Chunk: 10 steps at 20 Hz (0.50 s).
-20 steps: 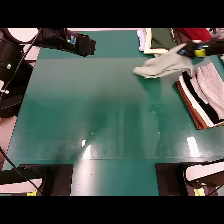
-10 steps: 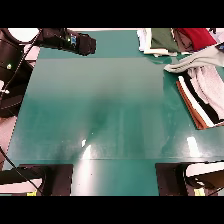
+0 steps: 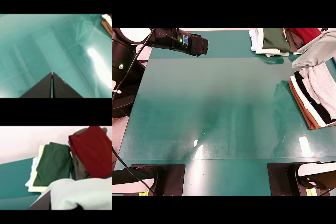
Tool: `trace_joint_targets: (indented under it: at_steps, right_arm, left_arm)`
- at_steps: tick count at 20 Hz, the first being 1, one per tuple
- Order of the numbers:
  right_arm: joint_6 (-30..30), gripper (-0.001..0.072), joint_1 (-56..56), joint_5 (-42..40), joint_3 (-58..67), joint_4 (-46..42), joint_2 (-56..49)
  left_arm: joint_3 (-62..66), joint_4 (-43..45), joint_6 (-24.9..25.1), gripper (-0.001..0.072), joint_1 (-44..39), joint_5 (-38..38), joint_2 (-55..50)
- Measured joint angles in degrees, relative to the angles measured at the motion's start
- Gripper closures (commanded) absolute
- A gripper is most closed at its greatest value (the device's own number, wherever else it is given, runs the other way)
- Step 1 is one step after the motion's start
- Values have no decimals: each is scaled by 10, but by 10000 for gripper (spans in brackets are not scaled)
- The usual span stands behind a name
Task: Fold the shirts.
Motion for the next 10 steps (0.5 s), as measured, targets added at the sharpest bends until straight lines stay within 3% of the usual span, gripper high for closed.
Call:
trace_joint_targets:
  at_steps: [4, 10]
  right_arm:
    - [-48, 689, -1, 9, -58, -23, 49]
    - [-71, 690, -27, 47, -202, -154, 148]
  left_arm:
    - [0, 0, 0, 684, 0, -2, 0]
    - [0, 0, 0, 684, 0, -9, 0]
